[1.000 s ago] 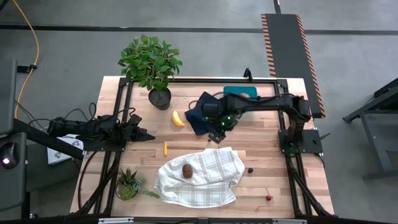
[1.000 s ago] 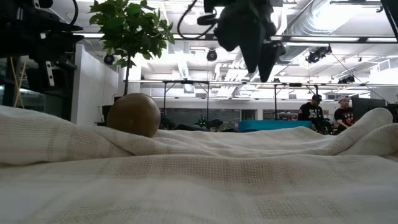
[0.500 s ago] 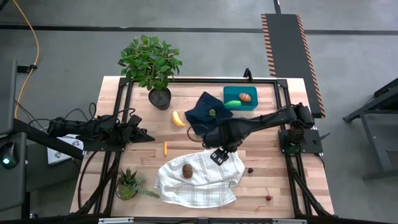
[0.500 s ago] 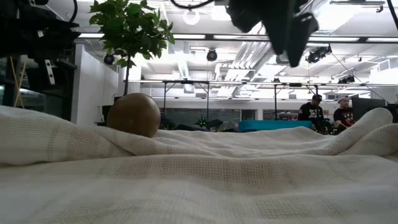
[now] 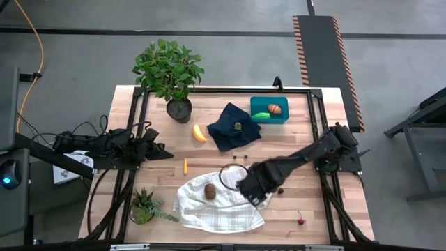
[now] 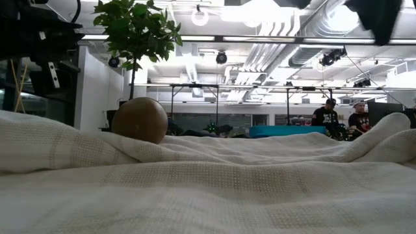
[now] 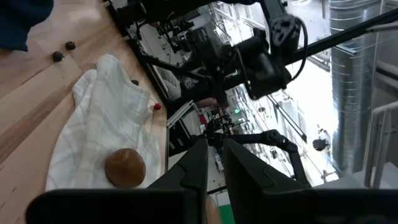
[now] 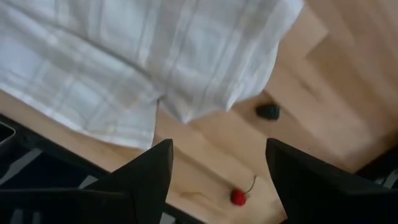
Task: Pick and placing Produce into tupperware
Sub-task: Put the blackberry into the blue bin
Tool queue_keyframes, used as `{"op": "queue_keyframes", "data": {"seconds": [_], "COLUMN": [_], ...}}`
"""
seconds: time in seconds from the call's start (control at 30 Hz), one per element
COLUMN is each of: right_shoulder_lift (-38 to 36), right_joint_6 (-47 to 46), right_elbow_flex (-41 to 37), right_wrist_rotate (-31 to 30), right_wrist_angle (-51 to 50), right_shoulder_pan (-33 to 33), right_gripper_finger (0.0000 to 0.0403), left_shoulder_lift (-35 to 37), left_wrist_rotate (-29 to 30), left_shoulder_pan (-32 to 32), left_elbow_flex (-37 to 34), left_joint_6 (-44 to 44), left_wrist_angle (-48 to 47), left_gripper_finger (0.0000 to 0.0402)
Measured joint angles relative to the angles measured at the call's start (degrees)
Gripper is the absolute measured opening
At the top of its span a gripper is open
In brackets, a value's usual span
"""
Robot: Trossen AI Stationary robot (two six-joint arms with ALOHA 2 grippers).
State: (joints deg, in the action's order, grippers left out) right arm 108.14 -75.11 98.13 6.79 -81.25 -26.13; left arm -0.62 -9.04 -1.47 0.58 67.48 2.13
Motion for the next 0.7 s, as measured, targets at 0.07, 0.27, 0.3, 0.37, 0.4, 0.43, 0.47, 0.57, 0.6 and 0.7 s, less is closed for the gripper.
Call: {"op": "queue_keyframes", "data": {"seconds": [0.07, 0.27, 0.3, 0.37, 0.4, 0.43, 0.47, 0.57, 0.6, 0.7], "right_shoulder_lift": [0.0, 0.0, -0.1, -0.5, -0.7, -0.9, -1.1, -2.2, -2.6, -4.6], "right_joint_6": [-2.9, -12.3, -14.0, -17.7, -19.7, -21.8, -23.8, -29.4, -30.5, -32.1], "right_elbow_flex": [0.0, 0.0, 0.0, 0.0, 0.0, 0.0, 0.0, 0.0, 0.0, 0.0], "right_wrist_rotate": [0.2, -0.2, -0.2, -0.4, -0.7, -1.3, -2.0, -3.4, -3.4, -3.8], "right_wrist_angle": [0.0, 0.6, 0.9, 1.3, 1.7, 2.1, 2.4, 2.4, 2.2, 1.5], "right_shoulder_pan": [-1.8, -7.0, -7.9, -10.0, -11.0, -12.1, -13.2, -15.9, -16.5, -17.3], "right_gripper_finger": [0.0248, 0.0248, 0.0248, 0.0248, 0.0248, 0.0248, 0.0248, 0.0248, 0.0248, 0.0248], "left_shoulder_lift": [0.0, 0.0, 0.0, 0.0, 0.0, 0.0, 0.0, 0.0, 0.0, 0.0], "left_wrist_rotate": [0.0, 0.0, 0.0, 0.0, 0.0, 0.0, 0.0, 0.0, 0.0, 0.1], "left_shoulder_pan": [0.0, 0.0, 0.0, 0.0, 0.0, 0.0, 0.0, 0.0, 0.0, 0.0], "left_elbow_flex": [0.0, 0.0, 0.0, 0.0, 0.0, 0.0, 0.0, 0.0, 0.0, 0.0], "left_joint_6": [0.0, 0.0, 0.0, 0.2, 0.2, 0.3, 0.3, 0.5, 0.5, 1.7], "left_wrist_angle": [0.0, 0.0, 0.0, 0.0, 0.0, 0.0, 0.0, 0.0, 0.0, 0.0], "left_gripper_finger": [0.0040, 0.0040, 0.0040, 0.0040, 0.0040, 0.0040, 0.0040, 0.0040, 0.0040, 0.0040]}}
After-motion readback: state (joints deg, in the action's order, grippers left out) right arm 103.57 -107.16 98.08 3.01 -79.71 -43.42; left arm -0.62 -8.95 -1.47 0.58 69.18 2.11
